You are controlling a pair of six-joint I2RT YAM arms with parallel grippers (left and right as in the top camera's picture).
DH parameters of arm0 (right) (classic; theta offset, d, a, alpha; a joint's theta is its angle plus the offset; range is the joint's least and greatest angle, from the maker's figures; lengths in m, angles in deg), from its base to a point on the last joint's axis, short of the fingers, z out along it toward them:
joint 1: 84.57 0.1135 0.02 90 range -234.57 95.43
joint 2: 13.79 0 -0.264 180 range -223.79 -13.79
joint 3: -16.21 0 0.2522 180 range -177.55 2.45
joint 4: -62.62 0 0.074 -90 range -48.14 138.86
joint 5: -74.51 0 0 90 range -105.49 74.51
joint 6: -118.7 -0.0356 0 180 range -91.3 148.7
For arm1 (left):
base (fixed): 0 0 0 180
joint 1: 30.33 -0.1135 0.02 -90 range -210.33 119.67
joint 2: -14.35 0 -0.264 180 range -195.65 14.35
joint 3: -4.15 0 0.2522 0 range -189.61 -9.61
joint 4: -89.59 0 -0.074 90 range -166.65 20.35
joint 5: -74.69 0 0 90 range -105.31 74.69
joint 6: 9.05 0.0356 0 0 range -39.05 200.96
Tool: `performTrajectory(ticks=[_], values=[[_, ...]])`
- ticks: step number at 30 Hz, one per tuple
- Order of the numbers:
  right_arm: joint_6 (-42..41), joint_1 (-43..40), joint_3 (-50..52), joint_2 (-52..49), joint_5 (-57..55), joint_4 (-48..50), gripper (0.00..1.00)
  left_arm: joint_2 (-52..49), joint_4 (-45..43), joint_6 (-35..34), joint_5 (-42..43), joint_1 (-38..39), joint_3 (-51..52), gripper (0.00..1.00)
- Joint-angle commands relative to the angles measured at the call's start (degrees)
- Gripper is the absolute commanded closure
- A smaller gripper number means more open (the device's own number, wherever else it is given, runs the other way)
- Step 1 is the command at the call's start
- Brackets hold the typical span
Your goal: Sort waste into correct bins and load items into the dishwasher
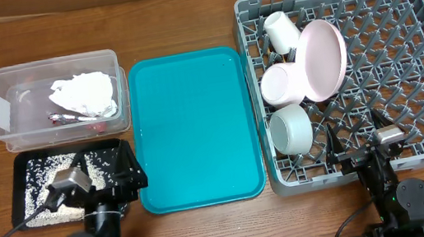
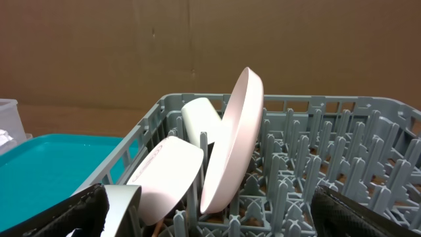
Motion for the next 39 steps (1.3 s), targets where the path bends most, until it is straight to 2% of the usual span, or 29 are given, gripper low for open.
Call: performTrajectory(ticks=[1,3,11,19,26,29,39], values=[[0.04,-0.17,0.61,0.52,0.13,0.28,0.00,2.58,-7.93,0.50,1.77,-0.66,6.58,0.00],[0.04,-0.17,0.61,0.52,0.11,0.28,0.00,3.85,-10.36,0.48,1.73,-0.85,9.57,0.00],[0.04,-0.17,0.61,0.52,0.11,0.28,0.00,8.83,-10.47,0.31,1.75,-2.01,16.68,0.00],[0.04,-0.17,0.61,0.52,0.13,0.28,0.00,9.70,-1.03,0.52,-0.59,-2.82,17.09,0.00],[0.04,-0.17,0.61,0.52,0.13,0.28,0.00,9.70,-0.48,16.46,-0.35,-2.82,17.09,0.00],[0.04,-0.17,0.61,0.52,0.13,0.28,0.00,9.70,-0.46,20.48,-0.35,-2.82,17.09,0.00],[0.04,-0.17,0.61,0.52,0.13,0.28,0.00,9.70,-0.48,21.35,0.00,-3.13,17.09,0.00]])
